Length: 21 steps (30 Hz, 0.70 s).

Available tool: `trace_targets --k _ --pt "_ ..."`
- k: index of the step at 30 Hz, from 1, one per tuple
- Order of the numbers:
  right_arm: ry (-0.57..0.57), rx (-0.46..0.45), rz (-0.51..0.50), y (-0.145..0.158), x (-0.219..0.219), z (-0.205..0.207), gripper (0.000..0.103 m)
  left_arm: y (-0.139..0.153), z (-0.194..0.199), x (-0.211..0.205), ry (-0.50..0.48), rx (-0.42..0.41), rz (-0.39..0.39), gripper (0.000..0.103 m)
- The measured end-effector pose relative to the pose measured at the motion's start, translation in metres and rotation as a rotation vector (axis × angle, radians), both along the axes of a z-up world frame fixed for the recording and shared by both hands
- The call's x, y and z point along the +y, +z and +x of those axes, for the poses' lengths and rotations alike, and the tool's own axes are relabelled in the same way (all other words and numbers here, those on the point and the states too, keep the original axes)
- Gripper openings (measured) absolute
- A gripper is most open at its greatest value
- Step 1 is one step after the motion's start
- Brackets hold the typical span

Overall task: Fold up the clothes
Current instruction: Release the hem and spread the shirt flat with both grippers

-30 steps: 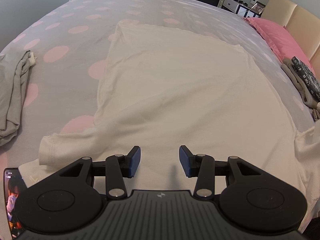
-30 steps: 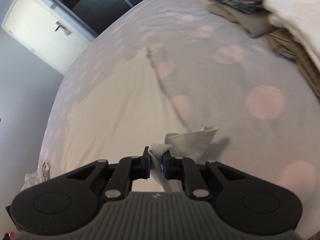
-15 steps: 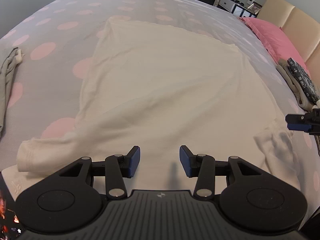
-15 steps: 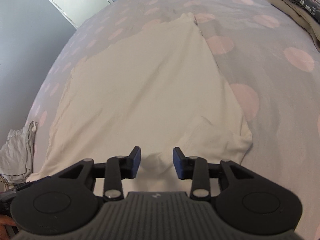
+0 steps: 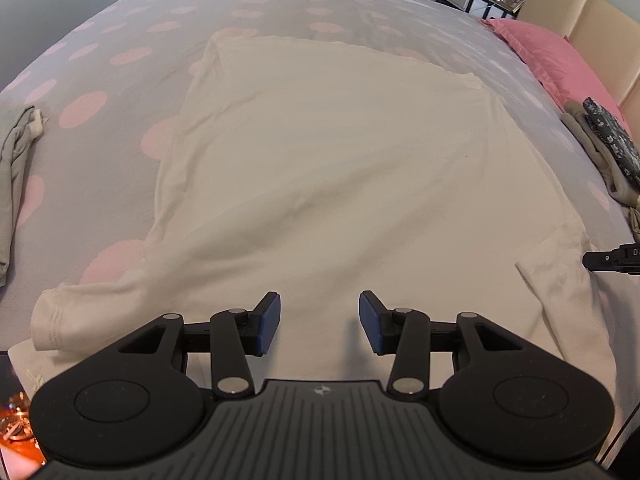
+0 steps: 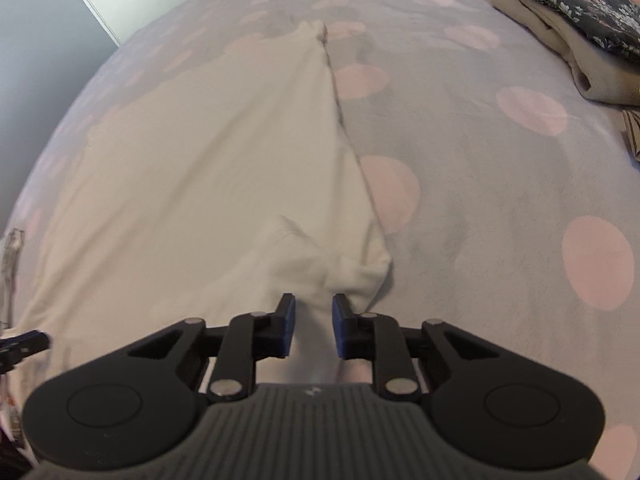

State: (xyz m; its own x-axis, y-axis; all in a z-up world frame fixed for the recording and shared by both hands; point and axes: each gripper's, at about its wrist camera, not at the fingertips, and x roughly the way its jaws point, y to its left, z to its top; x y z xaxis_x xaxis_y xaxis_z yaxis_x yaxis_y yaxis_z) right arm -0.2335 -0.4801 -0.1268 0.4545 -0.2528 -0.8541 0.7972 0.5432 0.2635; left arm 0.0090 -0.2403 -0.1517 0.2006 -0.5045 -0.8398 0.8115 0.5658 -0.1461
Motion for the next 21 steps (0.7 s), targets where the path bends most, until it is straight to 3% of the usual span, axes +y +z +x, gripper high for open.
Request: trace_targets --k 1,3,8,10,13,19,21 --pt "-0.018 0.005 0.006 -0.002 -0.004 0.001 0.004 0.0 0.001 0.002 0.002 -0.002 0.001 0.041" --pt "-0.059 0.002 0.027 -0.003 -0.01 0.002 0.005 0.0 0.003 0.005 0.007 -0.007 0.007 0.041" --pt "-0.039 -0.037 -0.007 0.022 0.004 0.01 0.016 0.007 0.012 0.017 0.007 -0.002 -0.022 0.041" --pt "-0.022 -0.072 -0.018 0.035 0.014 0.012 0.03 0.015 0.021 0.022 -0.017 0.017 -0.044 0.041" --pt "0.02 -0.103 -0.051 0.052 0.028 0.018 0.032 0.032 0.042 0.033 -0.018 0.02 -0.071 0.041" --pt "0.057 -0.116 -0.079 0.062 0.039 0.025 0.033 0.052 0.092 0.067 0.025 -0.06 0.02 0.041" --pt "0.053 -0.116 -0.077 0.061 0.039 0.025 0.034 0.053 0.108 0.081 0.058 -0.044 0.037 0.041"
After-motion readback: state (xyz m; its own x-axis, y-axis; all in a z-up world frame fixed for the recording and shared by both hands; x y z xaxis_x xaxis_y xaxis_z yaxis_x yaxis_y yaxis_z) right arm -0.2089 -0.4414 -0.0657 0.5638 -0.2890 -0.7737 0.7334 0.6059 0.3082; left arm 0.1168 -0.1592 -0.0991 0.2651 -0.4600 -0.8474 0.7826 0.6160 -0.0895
